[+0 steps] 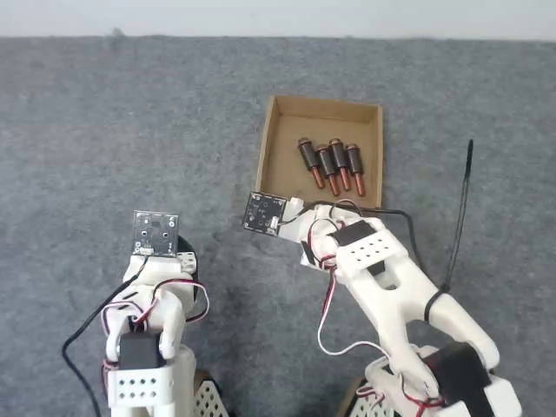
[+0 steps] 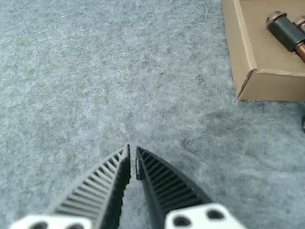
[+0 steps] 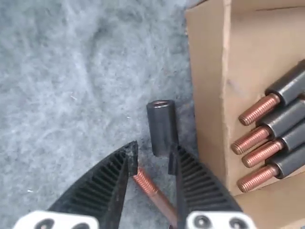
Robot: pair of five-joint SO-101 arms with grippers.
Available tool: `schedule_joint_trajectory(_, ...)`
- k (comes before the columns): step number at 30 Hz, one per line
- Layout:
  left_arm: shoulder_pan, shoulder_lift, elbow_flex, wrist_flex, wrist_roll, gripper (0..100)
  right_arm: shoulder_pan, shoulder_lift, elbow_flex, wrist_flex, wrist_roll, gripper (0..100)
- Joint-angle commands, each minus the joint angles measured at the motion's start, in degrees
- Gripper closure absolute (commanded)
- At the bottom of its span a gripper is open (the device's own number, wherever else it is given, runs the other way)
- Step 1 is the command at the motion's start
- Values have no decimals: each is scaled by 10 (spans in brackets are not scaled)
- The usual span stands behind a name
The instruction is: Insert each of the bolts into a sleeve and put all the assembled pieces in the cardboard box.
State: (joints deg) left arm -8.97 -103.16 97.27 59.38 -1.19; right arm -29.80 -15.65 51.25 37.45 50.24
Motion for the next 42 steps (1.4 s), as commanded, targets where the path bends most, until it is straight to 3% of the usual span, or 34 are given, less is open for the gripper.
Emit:
schedule_joint_trajectory(1, -4, -12, -7, -2, -2, 978, 7, 18, -45, -11, -6, 829)
schedule_joint_trajectory(20, -4, -12, -7, -1, -2, 978, 11, 211, -203, 36, -6, 829)
schedule_joint_trajectory(26, -4, -12, -7, -1, -2, 978, 11, 233, -230, 51, -6, 998)
schedule_joint_trajectory(29, -4, -12, -7, -1, -2, 978, 13, 237, -233, 58, -11, 991)
schedule_joint_trajectory(35, -4, -12, -7, -3, -2, 978, 32, 224, -236, 58, -112, 991)
schedule_joint_trajectory(42, -4, -12, -7, -3, -2, 978, 131, 94, -231, 125, -294, 991)
